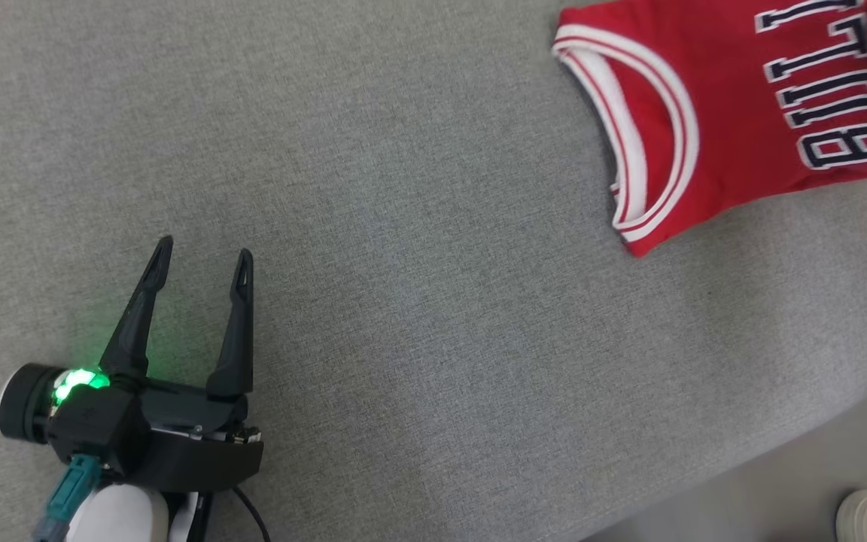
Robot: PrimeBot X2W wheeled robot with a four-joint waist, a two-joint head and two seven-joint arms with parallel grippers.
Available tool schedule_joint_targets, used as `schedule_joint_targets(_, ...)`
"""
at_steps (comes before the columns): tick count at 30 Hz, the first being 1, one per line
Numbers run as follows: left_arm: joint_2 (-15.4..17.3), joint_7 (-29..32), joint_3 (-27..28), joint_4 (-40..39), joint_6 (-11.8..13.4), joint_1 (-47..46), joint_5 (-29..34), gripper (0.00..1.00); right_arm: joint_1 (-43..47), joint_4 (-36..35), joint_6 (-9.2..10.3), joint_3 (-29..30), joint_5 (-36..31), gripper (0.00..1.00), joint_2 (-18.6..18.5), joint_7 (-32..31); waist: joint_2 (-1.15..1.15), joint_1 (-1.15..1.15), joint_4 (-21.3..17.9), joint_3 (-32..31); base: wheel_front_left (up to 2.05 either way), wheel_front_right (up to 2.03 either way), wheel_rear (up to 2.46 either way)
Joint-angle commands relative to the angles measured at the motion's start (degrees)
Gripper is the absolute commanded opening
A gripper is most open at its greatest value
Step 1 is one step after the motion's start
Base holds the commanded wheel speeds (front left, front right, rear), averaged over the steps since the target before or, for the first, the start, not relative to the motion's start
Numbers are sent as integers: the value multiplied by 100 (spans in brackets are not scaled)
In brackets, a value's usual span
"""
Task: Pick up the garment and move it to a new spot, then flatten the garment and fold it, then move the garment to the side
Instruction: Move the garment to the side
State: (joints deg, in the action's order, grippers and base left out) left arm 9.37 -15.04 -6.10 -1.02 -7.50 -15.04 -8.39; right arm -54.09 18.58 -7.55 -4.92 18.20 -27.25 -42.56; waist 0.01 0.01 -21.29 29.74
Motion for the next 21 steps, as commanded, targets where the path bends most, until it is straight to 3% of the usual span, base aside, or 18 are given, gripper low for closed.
schedule_joint_targets(1, 35, -16, -18, 5, 6, -68, 73, 100, -41, -2, 17, 35, -46, 0, -89, 40, -1, -1, 3, 105, 0, 0, 0)
schedule_joint_targets(12, 436, 101, -144, -65, 12, -207, 74, 100, 103, 520, 17, 630, -744, 0, -581, 1022, -1, -1, 163, 518, 0, 0, 0)
schedule_joint_targets(21, 744, 430, -166, -504, 21, -175, 113, 100, 74, 1269, 17, 1054, -1425, 0, -414, 2332, -1, -1, -33, 835, 0, 0, 0)
